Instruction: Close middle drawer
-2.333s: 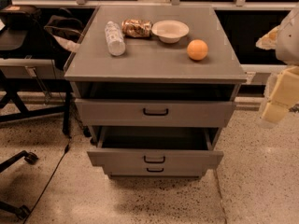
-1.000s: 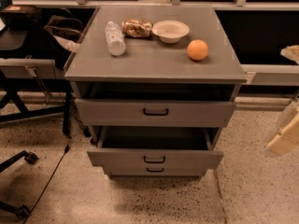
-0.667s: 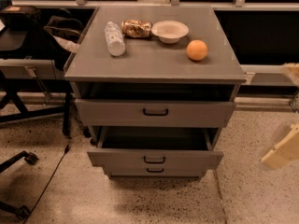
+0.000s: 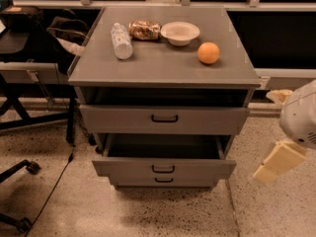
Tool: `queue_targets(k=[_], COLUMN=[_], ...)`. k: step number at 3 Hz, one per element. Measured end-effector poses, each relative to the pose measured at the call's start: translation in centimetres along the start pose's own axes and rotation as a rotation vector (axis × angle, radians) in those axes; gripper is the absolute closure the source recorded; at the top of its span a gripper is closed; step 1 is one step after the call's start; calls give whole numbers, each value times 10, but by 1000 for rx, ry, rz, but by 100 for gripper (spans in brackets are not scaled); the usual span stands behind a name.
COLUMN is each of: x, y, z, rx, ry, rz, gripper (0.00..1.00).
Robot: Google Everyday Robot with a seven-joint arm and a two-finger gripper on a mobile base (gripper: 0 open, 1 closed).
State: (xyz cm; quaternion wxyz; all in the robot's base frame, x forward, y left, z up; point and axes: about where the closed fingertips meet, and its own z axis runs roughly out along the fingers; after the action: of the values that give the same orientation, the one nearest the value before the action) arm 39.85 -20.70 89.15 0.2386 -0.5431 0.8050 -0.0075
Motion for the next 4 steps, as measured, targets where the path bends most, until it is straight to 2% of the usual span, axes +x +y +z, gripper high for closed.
queue_targets(k=[1, 2, 3, 4], x=[-3, -7, -8, -8], y=[9, 19, 23, 24], z=[34, 54, 63, 64], rx=[-71, -115, -144, -146], ry=[25, 48, 94, 99], rz=[-16, -26, -21, -20], gripper=[0, 0, 0, 0])
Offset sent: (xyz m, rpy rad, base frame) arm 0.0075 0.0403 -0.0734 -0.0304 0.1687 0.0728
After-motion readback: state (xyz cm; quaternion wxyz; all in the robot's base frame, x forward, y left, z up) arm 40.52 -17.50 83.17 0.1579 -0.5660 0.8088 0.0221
